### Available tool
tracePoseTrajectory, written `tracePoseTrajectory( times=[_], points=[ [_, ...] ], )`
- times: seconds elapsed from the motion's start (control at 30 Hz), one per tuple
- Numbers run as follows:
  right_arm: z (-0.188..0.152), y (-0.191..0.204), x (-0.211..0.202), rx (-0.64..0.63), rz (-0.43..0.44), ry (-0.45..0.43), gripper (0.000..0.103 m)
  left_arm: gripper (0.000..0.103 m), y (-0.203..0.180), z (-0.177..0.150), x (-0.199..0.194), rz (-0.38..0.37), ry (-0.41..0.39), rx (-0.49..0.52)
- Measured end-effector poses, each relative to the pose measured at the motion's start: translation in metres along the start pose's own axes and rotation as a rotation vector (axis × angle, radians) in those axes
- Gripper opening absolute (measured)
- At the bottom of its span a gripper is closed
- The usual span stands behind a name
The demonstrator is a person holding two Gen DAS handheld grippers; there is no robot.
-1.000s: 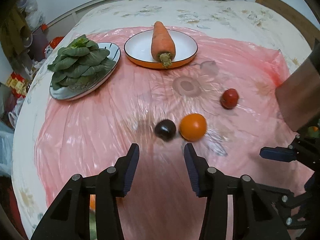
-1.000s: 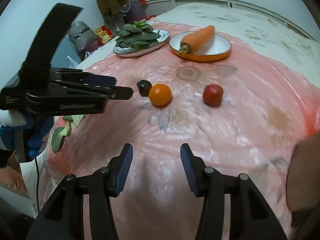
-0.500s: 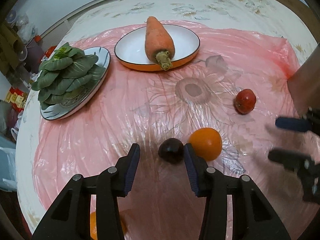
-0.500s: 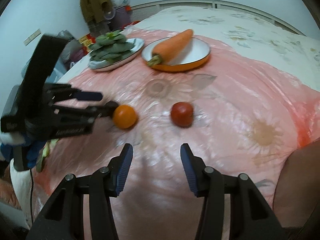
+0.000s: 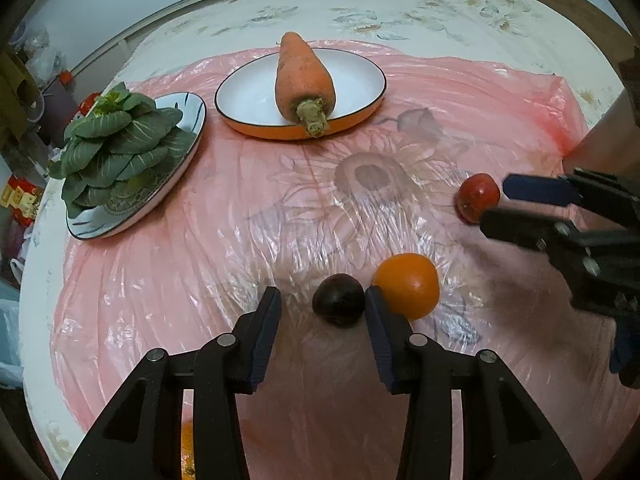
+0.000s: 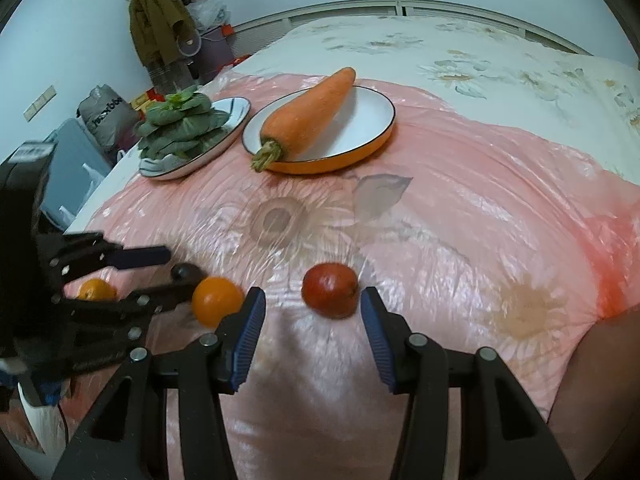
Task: Organize fruits
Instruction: 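Grasp a dark plum with the left tool while the right tool grasps a red apple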
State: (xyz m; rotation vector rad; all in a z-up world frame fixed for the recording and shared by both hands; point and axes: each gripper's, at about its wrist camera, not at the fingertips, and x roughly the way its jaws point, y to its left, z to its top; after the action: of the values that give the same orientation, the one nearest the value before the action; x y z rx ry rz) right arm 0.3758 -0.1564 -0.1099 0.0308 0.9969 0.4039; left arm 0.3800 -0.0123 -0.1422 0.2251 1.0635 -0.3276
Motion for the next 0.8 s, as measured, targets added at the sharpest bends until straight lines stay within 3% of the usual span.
tracePoseTrajectory(
  times=[0.43,0.5,0.6,0.63,0.8],
  points=[
    [0.009,-0.005,0.031,0.034,-0.064,0.077,0.062,0.032,-0.002,0.009,0.011,-0.033,0.01,0.046],
    [0.008,-0.006,0.034,0.029,-0.071,0.085,0.059,0.032,-0.002,0.011,0.011,-0.04,0.013,0.049],
    [0.005,-0.008,0.034,0.028,-0.072,0.093,0.044,0.028,0.0,0.01,0.011,-0.067,0.022,0.042],
    [0.004,-0.01,0.033,0.033,-0.072,0.091,0.034,0.023,-0.001,0.008,0.011,-0.069,0.022,0.05],
    [0.004,-0.011,0.03,0.034,-0.061,0.082,0.032,0.021,-0.006,0.003,0.008,-0.067,0.013,0.08]
  ],
)
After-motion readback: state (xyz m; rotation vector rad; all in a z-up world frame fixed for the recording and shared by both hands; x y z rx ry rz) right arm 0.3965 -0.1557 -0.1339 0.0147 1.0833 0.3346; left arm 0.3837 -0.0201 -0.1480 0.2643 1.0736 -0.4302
